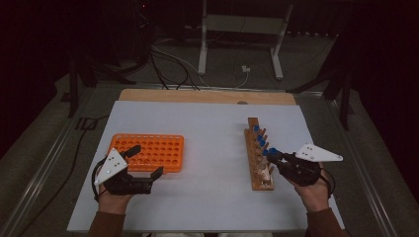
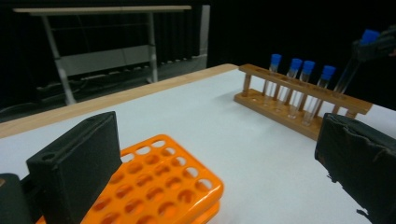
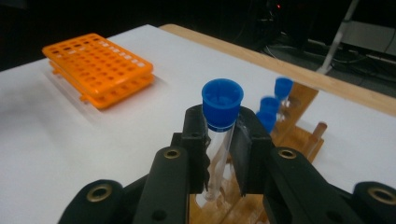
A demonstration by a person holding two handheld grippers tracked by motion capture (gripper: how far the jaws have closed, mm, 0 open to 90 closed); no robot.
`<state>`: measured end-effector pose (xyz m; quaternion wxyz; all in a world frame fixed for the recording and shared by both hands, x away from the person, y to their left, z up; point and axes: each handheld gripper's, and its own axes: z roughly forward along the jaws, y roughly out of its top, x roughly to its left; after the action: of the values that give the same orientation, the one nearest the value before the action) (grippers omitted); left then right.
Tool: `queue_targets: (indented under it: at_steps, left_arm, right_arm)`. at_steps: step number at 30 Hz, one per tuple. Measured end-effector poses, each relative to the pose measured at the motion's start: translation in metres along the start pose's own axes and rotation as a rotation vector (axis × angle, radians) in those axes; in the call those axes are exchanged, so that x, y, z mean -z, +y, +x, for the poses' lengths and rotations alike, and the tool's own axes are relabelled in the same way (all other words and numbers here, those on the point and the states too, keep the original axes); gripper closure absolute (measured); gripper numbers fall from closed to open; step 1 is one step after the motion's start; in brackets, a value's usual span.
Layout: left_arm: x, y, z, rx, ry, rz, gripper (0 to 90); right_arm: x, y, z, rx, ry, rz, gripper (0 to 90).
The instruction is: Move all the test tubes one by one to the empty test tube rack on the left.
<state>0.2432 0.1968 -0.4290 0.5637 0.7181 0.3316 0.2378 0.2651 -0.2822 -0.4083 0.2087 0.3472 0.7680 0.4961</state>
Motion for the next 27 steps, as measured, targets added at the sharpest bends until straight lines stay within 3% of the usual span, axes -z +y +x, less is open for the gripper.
queue_targets:
  at_steps: [4, 9, 13, 15, 27]
  left_arm:
    - [-0.013, 0.008, -0.006, -0.047, -0.018, -0.003, 1.1]
    - [-0.024, 0.015, -0.008, -0.017, -0.041, -0.009, 1.2]
    - [-0.029, 0.018, -0.010, 0.009, -0.026, 0.037, 3.6]
    - [-0.030, 0.019, -0.011, 0.009, -0.015, 0.036, 4.5]
    - [-0.048, 0.017, -0.014, 0.032, -0.048, 0.065, 2.1]
  right_arm:
    - [0.002, 0.012, 0.003, 0.013, 0.021, -0.007, 76.6]
    - [-0.007, 0.018, 0.008, 0.030, 0.038, 0.003, 76.6]
    - [-0.018, 0.020, 0.013, 0.031, 0.057, 0.005, 76.5]
    - [-0.023, 0.021, 0.015, 0.025, 0.066, 0.007, 76.5]
    - [-0.056, 0.032, 0.031, 0.028, 0.127, 0.023, 76.6]
